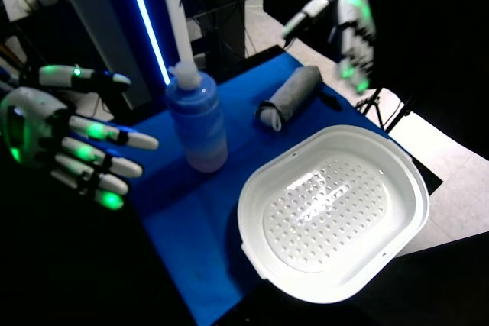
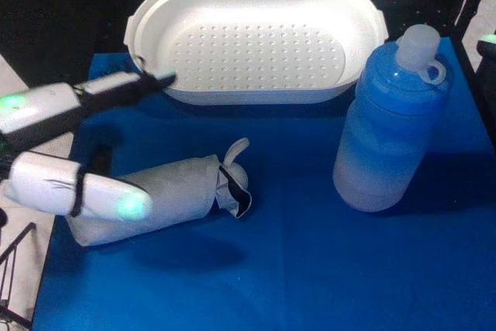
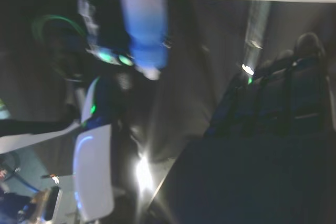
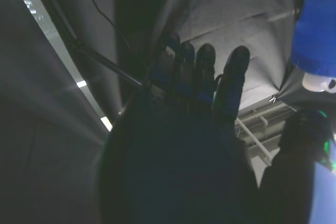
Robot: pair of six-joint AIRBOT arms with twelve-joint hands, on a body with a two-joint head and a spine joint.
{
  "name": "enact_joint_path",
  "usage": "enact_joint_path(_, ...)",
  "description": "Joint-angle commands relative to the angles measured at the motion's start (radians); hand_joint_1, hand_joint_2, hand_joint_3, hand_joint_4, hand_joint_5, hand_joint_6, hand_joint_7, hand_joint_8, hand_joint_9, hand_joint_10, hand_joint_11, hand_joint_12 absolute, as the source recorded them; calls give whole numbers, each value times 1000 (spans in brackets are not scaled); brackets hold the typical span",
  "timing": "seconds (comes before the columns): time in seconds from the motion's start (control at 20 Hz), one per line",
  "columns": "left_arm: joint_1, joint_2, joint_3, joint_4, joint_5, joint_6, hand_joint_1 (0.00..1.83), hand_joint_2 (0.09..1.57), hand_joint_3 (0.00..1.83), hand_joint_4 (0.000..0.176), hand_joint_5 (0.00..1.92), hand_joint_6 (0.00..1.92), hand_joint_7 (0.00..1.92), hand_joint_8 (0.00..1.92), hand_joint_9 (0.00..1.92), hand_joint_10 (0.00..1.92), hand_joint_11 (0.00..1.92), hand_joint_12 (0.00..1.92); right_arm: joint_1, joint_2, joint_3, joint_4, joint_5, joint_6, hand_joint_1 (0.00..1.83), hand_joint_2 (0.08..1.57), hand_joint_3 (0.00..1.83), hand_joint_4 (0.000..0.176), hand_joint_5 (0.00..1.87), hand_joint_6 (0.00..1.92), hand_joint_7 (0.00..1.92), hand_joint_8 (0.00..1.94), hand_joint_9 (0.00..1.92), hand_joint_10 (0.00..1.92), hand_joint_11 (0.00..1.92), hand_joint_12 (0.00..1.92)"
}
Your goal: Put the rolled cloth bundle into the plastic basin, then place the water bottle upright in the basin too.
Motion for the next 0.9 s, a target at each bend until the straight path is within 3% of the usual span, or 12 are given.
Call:
enact_joint_path(0.0,-26,-9,10,4,-62,-28,496,775,0,140,0,0,24,0,9,0,121,14,7,0,7,-2,120,11,87,1292,6,67,377,7,144,1,0,0,0,0)
enact_joint_path(0.05,-44,-18,17,43,-39,-54,439,810,11,100,0,0,38,6,43,13,138,21,7,1,7,-2,120,11,87,1292,6,67,378,6,144,1,0,0,0,0)
enact_joint_path(0.25,-131,-40,39,253,73,-165,500,797,0,124,2,1,115,3,162,11,227,72,7,3,8,-2,120,11,87,1293,4,67,378,4,144,0,0,0,0,0)
enact_joint_path(0.3,-143,-42,41,295,91,-190,526,793,0,128,22,2,140,3,200,9,212,231,7,3,8,-2,120,11,87,1293,4,67,378,4,144,0,0,0,0,0)
enact_joint_path(0.4,-169,-43,44,391,129,-248,574,798,0,149,74,1,225,0,313,1,6,1015,7,4,8,-2,120,11,86,1293,3,67,379,4,144,0,0,0,0,0)
enact_joint_path(0.45,-182,-43,47,438,147,-275,569,809,0,140,65,0,220,0,320,1,0,1098,7,4,8,-2,120,11,86,1293,3,67,379,3,144,0,0,0,0,0)
enact_joint_path(0.55,-208,-47,49,529,188,-311,686,843,2,83,221,10,396,12,439,19,0,1270,7,4,8,-2,118,11,86,1294,2,67,379,3,144,0,0,0,0,0)
enact_joint_path(0.65,-220,-53,49,583,215,-327,668,896,5,78,308,10,453,10,475,23,0,1305,7,5,8,-2,115,11,86,1294,2,67,379,3,144,0,0,0,0,0)
enact_joint_path(0.7,-224,-57,49,605,228,-327,671,937,4,49,395,12,511,23,513,49,0,1418,7,5,8,-2,114,11,86,1294,2,67,379,2,144,0,0,0,0,0)
enact_joint_path(0.75,-228,-61,50,620,241,-327,716,960,0,41,488,9,552,34,458,236,0,1440,7,4,8,-2,113,11,86,1294,2,67,379,2,144,0,0,0,0,0)
enact_joint_path(0.8,-230,-65,51,632,252,-327,779,1007,0,45,617,8,619,123,297,920,0,1549,7,4,8,-2,113,11,86,1294,2,67,379,2,144,0,0,0,0,0)
enact_joint_path(0.85,-232,-73,54,644,268,-327,851,1029,1,37,773,1,537,644,294,1266,64,1634,7,3,8,-2,113,11,86,1294,2,67,379,2,144,0,0,0,0,0)
